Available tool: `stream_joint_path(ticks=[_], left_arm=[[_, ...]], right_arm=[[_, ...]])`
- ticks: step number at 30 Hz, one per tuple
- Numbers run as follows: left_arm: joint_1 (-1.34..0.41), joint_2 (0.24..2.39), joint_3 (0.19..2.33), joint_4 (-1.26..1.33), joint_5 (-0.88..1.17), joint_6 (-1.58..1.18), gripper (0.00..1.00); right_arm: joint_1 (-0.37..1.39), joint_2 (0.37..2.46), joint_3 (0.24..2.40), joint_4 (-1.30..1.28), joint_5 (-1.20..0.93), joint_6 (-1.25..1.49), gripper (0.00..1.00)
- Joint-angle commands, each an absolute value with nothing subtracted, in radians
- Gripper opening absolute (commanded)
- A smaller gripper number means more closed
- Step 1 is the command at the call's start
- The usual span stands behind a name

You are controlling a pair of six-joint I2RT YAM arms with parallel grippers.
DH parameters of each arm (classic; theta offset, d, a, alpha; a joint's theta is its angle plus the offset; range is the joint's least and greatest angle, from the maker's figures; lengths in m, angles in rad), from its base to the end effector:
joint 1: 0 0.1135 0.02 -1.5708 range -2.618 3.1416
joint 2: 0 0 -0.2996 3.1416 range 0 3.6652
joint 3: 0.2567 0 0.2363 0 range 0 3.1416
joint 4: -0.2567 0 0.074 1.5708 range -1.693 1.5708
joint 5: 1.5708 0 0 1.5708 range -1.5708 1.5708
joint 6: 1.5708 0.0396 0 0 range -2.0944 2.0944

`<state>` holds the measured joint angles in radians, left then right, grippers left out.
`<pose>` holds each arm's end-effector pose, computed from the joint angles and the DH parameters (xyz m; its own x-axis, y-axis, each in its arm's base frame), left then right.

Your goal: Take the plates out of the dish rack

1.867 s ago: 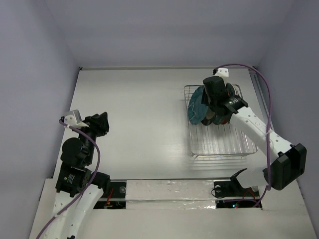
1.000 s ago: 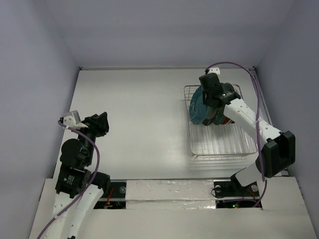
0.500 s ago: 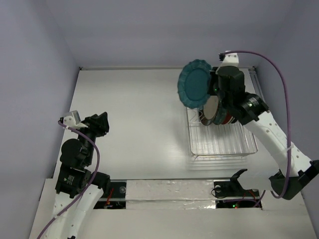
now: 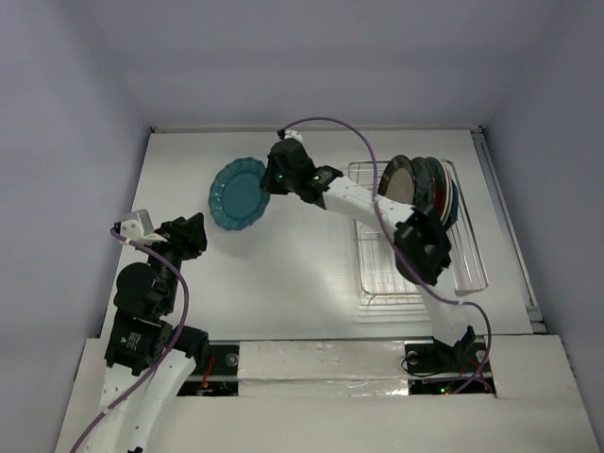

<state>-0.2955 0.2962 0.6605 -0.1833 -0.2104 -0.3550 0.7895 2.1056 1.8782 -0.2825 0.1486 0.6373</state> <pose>0.0373 -0.0027 0.3587 0.1308 -0.3951 -0.9093 0.1426 0.9151 -0.3772 0.3617 0.3563 0.3230 -0.6399 0.1905 -0.7445 -0.2867 0.8397 0.4613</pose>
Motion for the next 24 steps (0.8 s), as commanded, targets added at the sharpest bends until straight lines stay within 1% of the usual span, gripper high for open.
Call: stream_joint_path(ticks=[1,3,5,7,12,13,14,16,17,19,20,22,23,24], left_arm=[[-0.302,0.299,0.649,-0.155,-0.207,-0.357,0.44],[-0.302,0.298,0.649,-0.155,-0.207,-0.359,0.44],[-0.302,0.298,0.649,-0.153,-0.207,-0.359,0.44],[-0.302,0.299,0.649,-0.153,-0.207,-0.359,0.44],[-0.302,0.299,0.649,-0.155,-0.207,-0.359,0.44],[-0.302,0.301,0.647,-0.153,-0.207,-0.357,0.44],[-0.302,0.301,0.647,-0.155,-0.207,-0.359,0.44],[-0.302,0.304,0.649,-0.155,-0.207,-0.359,0.44],[-0.302,0.304,0.649,-0.155,-0.207,-0.359,0.44],[-0.302,0.299,0.65,-0.156,-0.207,-0.359,0.44],[-0.302,0.299,0.652,-0.155,-0.207,-0.357,0.44],[-0.302,0.302,0.652,-0.156,-0.207,-0.359,0.44],[-0.302,0.302,0.65,-0.155,-0.207,-0.359,0.44],[-0.302,0.302,0.65,-0.153,-0.207,-0.359,0.44]], right_arm=[[0.795,2.171,2.08,-0.077,0.097,0.791,0.0],[0.804,2.239,2.167,-0.093,0.095,0.813,0.0],[0.804,2.33,2.219,-0.109,0.081,0.842,0.0],[0.804,2.374,2.261,-0.101,0.072,0.865,0.0],[0.804,2.453,2.293,-0.103,0.08,0.916,0.0],[0.804,2.454,2.283,-0.104,0.081,0.922,0.02],[0.804,2.454,2.273,-0.104,0.081,0.933,0.14],[0.804,2.447,2.246,-0.091,0.069,0.939,0.3],[0.804,2.441,2.208,-0.068,0.049,0.943,0.42],[0.804,2.428,2.177,-0.057,0.034,0.945,0.54],[0.804,2.427,2.165,-0.054,0.022,0.942,0.64],[0.804,2.421,2.129,-0.052,0.008,0.94,0.72],[0.804,2.419,2.119,-0.052,0.006,0.933,0.79],[0.804,2.416,2.097,-0.052,0.006,0.928,0.82]])
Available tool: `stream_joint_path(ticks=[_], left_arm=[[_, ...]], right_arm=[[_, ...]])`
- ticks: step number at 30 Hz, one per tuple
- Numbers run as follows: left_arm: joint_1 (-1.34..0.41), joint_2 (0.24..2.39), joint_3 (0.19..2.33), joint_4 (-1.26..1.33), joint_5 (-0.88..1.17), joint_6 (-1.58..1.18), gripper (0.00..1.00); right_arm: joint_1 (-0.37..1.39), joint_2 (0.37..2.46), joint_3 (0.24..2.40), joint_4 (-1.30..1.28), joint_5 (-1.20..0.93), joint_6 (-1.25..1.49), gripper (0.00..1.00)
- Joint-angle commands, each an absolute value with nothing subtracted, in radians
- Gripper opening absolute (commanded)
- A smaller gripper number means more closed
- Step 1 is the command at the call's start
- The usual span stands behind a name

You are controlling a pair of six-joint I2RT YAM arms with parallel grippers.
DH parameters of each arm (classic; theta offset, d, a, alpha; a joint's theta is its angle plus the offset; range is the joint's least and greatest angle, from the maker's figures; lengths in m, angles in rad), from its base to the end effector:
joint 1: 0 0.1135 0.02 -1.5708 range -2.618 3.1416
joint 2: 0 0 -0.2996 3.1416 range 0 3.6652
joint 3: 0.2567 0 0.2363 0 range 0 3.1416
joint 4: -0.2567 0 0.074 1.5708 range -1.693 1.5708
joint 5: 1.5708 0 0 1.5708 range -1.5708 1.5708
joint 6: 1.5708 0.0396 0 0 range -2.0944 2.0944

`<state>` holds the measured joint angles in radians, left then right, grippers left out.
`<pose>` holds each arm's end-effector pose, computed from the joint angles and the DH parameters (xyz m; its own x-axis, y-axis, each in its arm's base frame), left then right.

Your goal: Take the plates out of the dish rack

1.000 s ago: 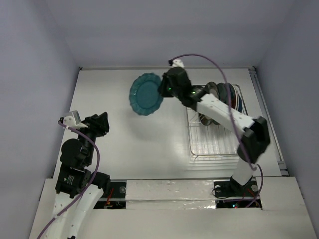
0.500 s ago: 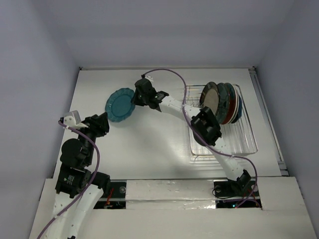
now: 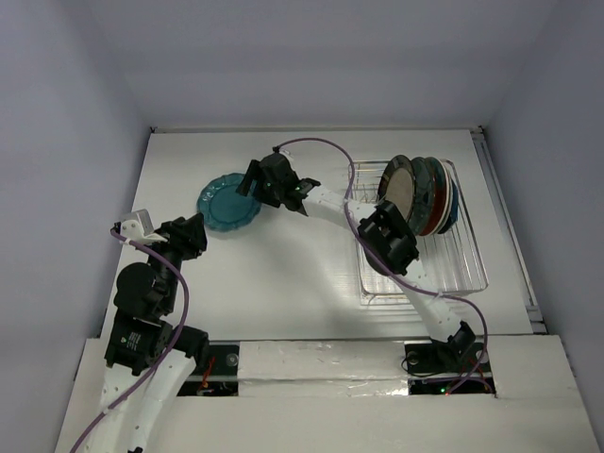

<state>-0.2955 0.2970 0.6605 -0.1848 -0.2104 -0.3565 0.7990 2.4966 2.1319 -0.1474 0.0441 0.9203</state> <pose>0.0376 -0.0028 0.3586 0.1286 -0.3959 -0.9092 0.1420 0.9148 -0.3782 0.4151 0.4240 0.2125 -0.7554 0.3637 -0.5451 -0.1454 0.7181 0.6806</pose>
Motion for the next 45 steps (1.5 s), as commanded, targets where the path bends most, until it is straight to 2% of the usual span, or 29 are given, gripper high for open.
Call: stream_joint_path(ticks=[1,2,5,10,16,18,19,21,22,23,28,32,34,35,38,42,45], left_arm=[[-0.302,0.302,0.65,-0.153,-0.207,-0.359,0.44],[-0.302,0.302,0.65,-0.155,-0.207,-0.359,0.44],[-0.302,0.308,0.649,-0.15,-0.207,-0.357,0.44],[-0.302,0.305,0.649,-0.15,-0.207,-0.357,0.44],[-0.302,0.305,0.649,-0.152,-0.207,-0.359,0.44],[-0.302,0.305,0.649,-0.15,-0.207,-0.359,0.44],[-0.302,0.305,0.647,-0.15,-0.207,-0.359,0.44],[-0.302,0.305,0.647,-0.15,-0.207,-0.357,0.44],[-0.302,0.302,0.647,-0.15,-0.207,-0.357,0.44],[-0.302,0.302,0.649,-0.15,-0.207,-0.357,0.44],[-0.302,0.305,0.646,-0.146,-0.207,-0.357,0.44],[-0.302,0.308,0.646,-0.146,-0.207,-0.357,0.44],[-0.302,0.311,0.646,-0.147,-0.207,-0.357,0.44],[-0.302,0.313,0.647,-0.146,-0.207,-0.356,0.44],[-0.302,0.318,0.646,-0.146,-0.207,-0.356,0.44],[-0.302,0.322,0.646,-0.146,-0.207,-0.357,0.44],[-0.302,0.319,0.646,-0.147,-0.207,-0.357,0.44]], right_arm=[[0.804,2.415,2.086,-0.052,0.008,0.925,0.86],[0.804,2.407,2.077,-0.06,0.006,0.922,0.92],[0.804,2.392,2.046,-0.095,0.027,0.904,1.0],[0.804,2.339,2.028,-0.164,0.095,0.853,1.0],[0.804,2.125,1.841,-0.124,0.176,0.783,1.0],[0.804,2.047,1.748,-0.114,0.218,0.733,0.95],[0.804,2.005,1.715,-0.118,0.238,0.712,0.9],[0.804,1.861,1.608,-0.152,0.315,0.639,0.47],[0.804,1.803,1.559,-0.164,0.354,0.615,0.22],[0.804,1.676,1.507,-0.181,0.398,0.592,0.0],[0.737,1.324,1.228,-0.334,0.577,0.48,0.0],[0.684,1.123,1.116,-0.503,0.652,0.491,0.01],[0.684,1.038,1.088,-0.546,0.675,0.505,0.15],[0.654,1.017,1.077,-0.573,0.689,0.508,0.33],[0.536,0.967,1.04,-0.569,0.619,0.462,0.56],[0.466,0.992,1.031,-0.52,0.493,0.408,0.57],[0.466,1.074,1.071,-0.518,0.485,0.403,0.55]])
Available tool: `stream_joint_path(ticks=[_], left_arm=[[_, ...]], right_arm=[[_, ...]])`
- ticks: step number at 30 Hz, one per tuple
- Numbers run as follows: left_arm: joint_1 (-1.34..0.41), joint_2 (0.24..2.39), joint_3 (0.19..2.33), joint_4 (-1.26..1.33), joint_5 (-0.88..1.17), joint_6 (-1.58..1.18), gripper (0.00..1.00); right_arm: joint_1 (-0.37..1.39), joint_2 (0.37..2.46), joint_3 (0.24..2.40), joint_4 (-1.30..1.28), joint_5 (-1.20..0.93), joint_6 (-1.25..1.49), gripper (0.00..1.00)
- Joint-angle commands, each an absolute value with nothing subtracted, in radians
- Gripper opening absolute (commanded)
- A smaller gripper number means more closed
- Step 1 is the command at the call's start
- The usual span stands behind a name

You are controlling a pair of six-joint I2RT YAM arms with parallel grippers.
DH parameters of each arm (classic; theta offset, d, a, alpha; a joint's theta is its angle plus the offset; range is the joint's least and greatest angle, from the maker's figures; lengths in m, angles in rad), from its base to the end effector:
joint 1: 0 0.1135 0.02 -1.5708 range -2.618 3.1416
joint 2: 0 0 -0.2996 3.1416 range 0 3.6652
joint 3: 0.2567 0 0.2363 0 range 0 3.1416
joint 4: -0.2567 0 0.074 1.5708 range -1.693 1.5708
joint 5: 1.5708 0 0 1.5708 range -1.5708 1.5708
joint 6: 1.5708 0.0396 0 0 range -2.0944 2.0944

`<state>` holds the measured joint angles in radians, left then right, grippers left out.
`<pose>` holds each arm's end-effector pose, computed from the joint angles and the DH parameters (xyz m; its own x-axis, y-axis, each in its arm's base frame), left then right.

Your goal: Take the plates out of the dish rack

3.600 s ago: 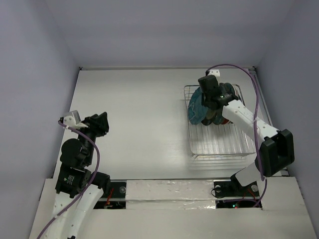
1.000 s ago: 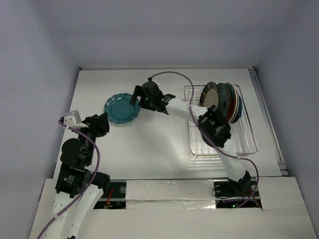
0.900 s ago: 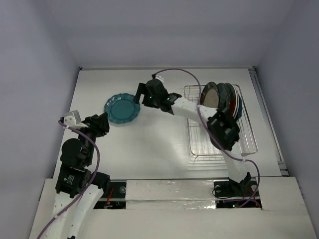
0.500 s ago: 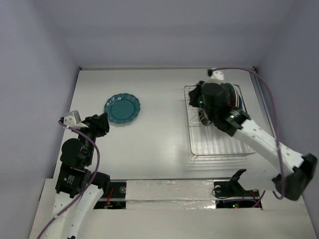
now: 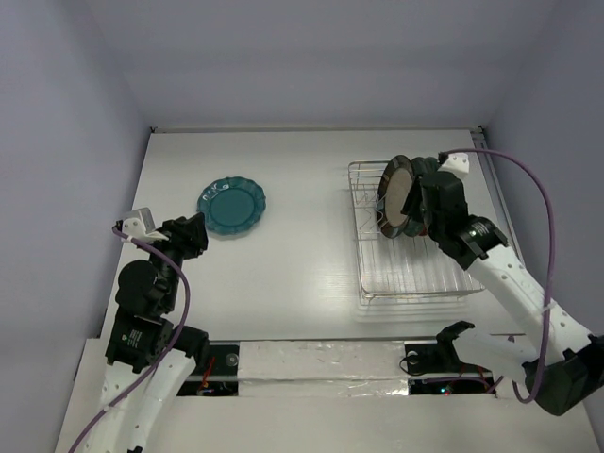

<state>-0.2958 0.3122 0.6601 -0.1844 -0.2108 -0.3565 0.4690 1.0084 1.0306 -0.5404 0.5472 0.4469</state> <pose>0.0412 -0.0039 0.3582 0.1154 -0.3919 -0.9127 0.1364 0.9164 -0.3762 0.1708 0.0635 0.3786 -0.3910 0.2156 -0.8948 0.2065 0.9679 0.1430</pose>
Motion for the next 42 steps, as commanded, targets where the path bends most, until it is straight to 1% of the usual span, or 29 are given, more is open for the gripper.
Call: stream_joint_path(ticks=[1,7,10,11,13,14,16,17,19,20,25,33,35,36,38,40,41,42], left_arm=[[-0.302,0.318,0.647,-0.149,-0.207,-0.357,0.44],[-0.302,0.314,0.647,-0.147,-0.207,-0.357,0.44],[-0.302,0.31,0.646,-0.147,-0.207,-0.357,0.44],[-0.302,0.307,0.646,-0.149,-0.207,-0.357,0.44],[-0.302,0.304,0.646,-0.147,-0.207,-0.357,0.44],[-0.302,0.304,0.646,-0.147,-0.207,-0.357,0.44],[-0.302,0.305,0.647,-0.147,-0.207,-0.357,0.44],[-0.302,0.307,0.647,-0.147,-0.207,-0.357,0.44],[-0.302,0.304,0.646,-0.147,-0.207,-0.356,0.44],[-0.302,0.302,0.646,-0.147,-0.207,-0.357,0.44],[-0.302,0.302,0.647,-0.146,-0.207,-0.359,0.44],[-0.302,0.305,0.646,-0.147,-0.207,-0.359,0.44],[-0.302,0.304,0.646,-0.146,-0.207,-0.357,0.44],[-0.302,0.302,0.644,-0.144,-0.207,-0.357,0.44],[-0.302,0.304,0.644,-0.14,-0.207,-0.356,0.44],[-0.302,0.302,0.643,-0.141,-0.207,-0.356,0.44],[-0.302,0.302,0.643,-0.14,-0.207,-0.356,0.44],[-0.302,0.302,0.643,-0.143,-0.207,-0.356,0.44]], right_arm=[[0.454,1.092,1.074,-0.515,0.489,0.399,0.55],[0.388,1.23,1.112,-0.486,0.502,0.382,0.52],[0.388,1.31,1.156,-0.494,0.548,0.373,0.42],[0.388,1.322,1.17,-0.505,0.557,0.373,0.3],[0.388,1.33,1.201,-0.511,0.584,0.362,0.22],[0.388,1.325,1.21,-0.52,0.592,0.357,0.15],[0.388,1.312,1.236,-0.528,0.606,0.342,0.1],[0.388,1.299,1.244,-0.531,0.609,0.334,0.05],[0.388,1.292,1.276,-0.541,0.606,0.313,0.01],[0.388,1.29,1.285,-0.545,0.603,0.307,0.0],[0.399,1.284,1.36,-0.563,0.629,0.273,0.0],[0.483,1.25,1.587,-0.637,0.707,0.252,0.0],[0.501,1.22,1.592,-0.614,0.701,0.273,0.0],[0.538,1.21,1.574,-0.591,0.695,0.306,0.0],[0.584,1.213,1.537,-0.492,0.674,0.327,0.0],[0.626,1.244,1.507,-0.431,0.589,0.397,0.0],[0.635,1.264,1.496,-0.346,0.533,0.426,0.0],[0.635,1.305,1.482,-0.284,0.415,0.492,0.0]])
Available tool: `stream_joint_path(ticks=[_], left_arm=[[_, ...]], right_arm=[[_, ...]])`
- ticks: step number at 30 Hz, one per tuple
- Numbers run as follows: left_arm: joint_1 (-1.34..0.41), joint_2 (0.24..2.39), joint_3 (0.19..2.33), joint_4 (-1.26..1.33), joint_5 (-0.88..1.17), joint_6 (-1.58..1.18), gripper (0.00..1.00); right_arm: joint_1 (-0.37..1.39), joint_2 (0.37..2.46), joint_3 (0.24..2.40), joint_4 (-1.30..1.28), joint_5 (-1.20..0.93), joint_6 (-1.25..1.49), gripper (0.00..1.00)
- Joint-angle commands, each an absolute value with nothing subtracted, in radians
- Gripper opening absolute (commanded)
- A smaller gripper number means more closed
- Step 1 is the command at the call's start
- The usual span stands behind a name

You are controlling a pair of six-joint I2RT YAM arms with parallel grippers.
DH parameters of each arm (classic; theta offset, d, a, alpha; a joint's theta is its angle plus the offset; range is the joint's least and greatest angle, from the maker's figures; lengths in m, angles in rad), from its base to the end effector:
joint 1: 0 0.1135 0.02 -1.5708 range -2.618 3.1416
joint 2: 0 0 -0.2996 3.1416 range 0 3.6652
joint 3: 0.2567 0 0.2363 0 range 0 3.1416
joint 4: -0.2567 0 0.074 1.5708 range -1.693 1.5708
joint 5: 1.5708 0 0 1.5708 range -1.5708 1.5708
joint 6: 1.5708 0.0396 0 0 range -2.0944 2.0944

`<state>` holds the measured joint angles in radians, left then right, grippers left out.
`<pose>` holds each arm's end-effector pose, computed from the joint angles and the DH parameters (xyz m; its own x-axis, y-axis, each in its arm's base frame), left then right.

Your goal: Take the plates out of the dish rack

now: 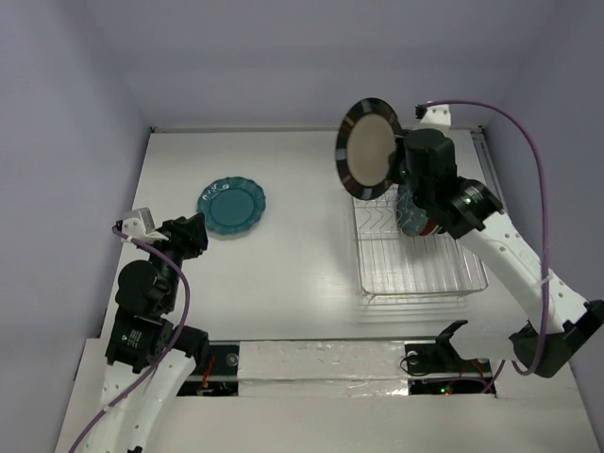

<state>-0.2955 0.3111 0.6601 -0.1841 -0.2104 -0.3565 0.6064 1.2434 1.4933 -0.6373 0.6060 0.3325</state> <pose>0.0409 -0.0038 0.3582 0.1166 -0.3922 -0.9125 0.1370 0.9163 -0.3764 0.2010 0.1119 0.4716 -0.3049 0.1151 -0.9454 0.0682 0.9928 0.0988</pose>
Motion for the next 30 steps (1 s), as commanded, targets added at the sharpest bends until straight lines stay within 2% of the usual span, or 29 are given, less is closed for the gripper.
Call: stream_joint_path(ticks=[1,5,14,21,30], left_arm=[[-0.302,0.302,0.644,-0.144,-0.207,-0.356,0.44],[-0.302,0.299,0.646,-0.15,-0.207,-0.357,0.44],[-0.302,0.307,0.644,-0.147,-0.207,-0.356,0.44],[-0.302,0.301,0.644,-0.146,-0.207,-0.357,0.44],[-0.302,0.29,0.644,-0.147,-0.207,-0.357,0.44]], right_arm=[[0.647,1.328,1.464,-0.22,0.356,0.532,0.0],[0.681,1.5,1.486,0.059,0.105,0.748,0.0],[0.749,1.98,1.748,0.219,-0.067,1.009,0.0],[0.793,2.178,1.885,0.213,-0.101,1.091,0.0],[0.813,2.269,1.868,0.227,-0.12,1.17,0.0]])
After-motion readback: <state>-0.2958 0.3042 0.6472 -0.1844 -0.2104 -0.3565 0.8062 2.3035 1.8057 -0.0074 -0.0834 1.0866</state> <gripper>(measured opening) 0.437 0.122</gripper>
